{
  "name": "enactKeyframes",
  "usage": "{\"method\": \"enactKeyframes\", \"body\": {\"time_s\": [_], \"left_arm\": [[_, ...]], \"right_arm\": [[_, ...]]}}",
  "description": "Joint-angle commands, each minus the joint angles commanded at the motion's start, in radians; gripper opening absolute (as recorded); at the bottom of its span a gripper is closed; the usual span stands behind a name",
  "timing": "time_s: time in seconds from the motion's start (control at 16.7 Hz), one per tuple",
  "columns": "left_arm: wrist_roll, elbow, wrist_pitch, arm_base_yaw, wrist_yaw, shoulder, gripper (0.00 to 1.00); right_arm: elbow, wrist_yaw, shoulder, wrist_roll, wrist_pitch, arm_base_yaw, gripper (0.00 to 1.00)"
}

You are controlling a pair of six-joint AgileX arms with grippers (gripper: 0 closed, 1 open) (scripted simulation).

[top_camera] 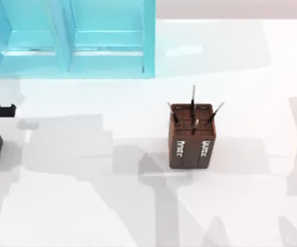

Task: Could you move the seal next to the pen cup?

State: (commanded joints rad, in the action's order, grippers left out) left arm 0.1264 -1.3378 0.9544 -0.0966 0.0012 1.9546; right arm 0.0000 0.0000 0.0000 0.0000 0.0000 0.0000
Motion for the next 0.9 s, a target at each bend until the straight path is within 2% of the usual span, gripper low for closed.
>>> {"method": "enactKeyframes", "body": {"time_s": [0.18,0.6,0.9], "left_arm": [[-0.073,-0.102,0.101,0.078,0.0,0.001,0.0],[-0.334,-0.451,0.485,0.334,0.0,-0.022,0.0],[-0.382,-0.504,0.536,0.381,0.0,-0.033,0.0]], "right_arm": [[0.0,0.0,0.0,0.0,0.0,0.0,1.0],[0.0,0.0,0.0,0.0,0.0,0.0,1.0],[0.0,0.0,0.0,0.0,0.0,0.0,1.0]]}}
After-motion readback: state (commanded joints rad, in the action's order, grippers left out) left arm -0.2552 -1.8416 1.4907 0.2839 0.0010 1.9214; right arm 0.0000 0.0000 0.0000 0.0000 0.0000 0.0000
